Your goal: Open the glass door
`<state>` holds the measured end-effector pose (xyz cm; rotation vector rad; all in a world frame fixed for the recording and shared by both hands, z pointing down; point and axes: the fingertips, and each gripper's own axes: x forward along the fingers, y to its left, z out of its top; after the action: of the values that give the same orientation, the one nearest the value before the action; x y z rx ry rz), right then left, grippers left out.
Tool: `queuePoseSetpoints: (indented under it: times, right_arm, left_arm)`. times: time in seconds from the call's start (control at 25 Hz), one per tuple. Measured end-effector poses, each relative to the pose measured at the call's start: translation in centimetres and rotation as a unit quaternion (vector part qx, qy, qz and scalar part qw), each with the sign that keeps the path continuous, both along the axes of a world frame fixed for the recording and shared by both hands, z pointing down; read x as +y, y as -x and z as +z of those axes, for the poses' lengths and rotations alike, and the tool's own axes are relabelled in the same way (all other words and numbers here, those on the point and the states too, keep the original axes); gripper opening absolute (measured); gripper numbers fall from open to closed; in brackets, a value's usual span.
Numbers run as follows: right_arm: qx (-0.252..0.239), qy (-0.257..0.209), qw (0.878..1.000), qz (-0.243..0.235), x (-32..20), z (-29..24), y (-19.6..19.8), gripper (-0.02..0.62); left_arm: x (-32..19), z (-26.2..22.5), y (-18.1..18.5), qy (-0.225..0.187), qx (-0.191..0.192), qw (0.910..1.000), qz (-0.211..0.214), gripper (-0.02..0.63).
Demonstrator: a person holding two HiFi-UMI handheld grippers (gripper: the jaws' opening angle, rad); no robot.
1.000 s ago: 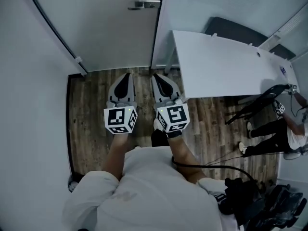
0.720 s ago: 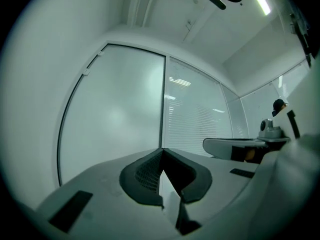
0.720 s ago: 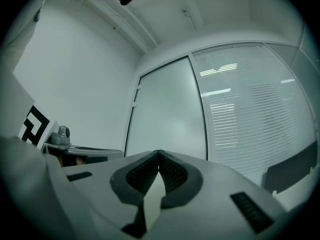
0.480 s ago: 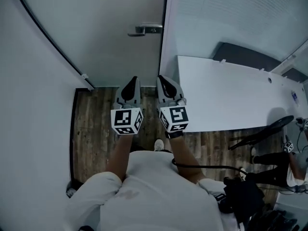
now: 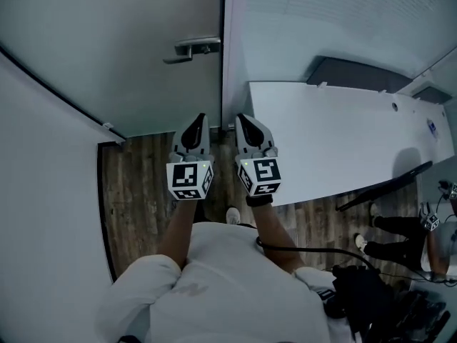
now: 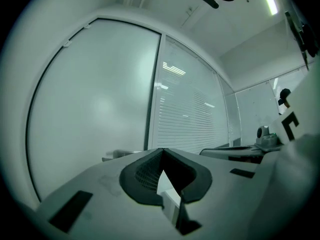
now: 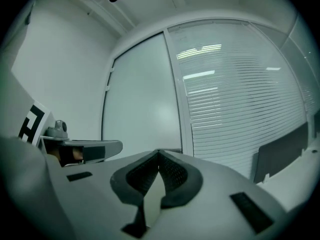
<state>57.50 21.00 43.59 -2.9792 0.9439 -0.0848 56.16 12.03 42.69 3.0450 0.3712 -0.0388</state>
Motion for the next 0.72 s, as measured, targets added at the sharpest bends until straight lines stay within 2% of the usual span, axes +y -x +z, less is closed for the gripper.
queuePoseSetpoints:
  times: [0.12, 0.32, 0.6, 0.72]
  right_arm:
    - [-0.006, -0.001, 1.0, 0.024, -0.5, -0.2, -2.9, 0.002]
    - [0.028, 0.006, 0.999, 0.041, -3.7, -2.7, -6.7, 0.002]
    - [0.037, 0.006, 0.997, 0.061, -8.1, -3.8, -9.9, 0.002]
    - [0.037, -0.003, 0.996, 0.084, -8.7, -3.7, -11.1, 0.002]
  left_arm:
    - [-1.2, 0.2, -2.8, 0.007, -0.004, 0.9999, 0.013, 0.003]
    - [-4.3, -1.8, -7.8, -0.004, 0.02, 0.9992, 0.036, 0.003]
    - [-7.8, -3.4, -11.5, -0.021, 0.032, 0.9978, 0.055, 0.003]
    - [-8.7, -2.8, -12.7, -0.052, 0.038, 0.9963, 0.056, 0.003]
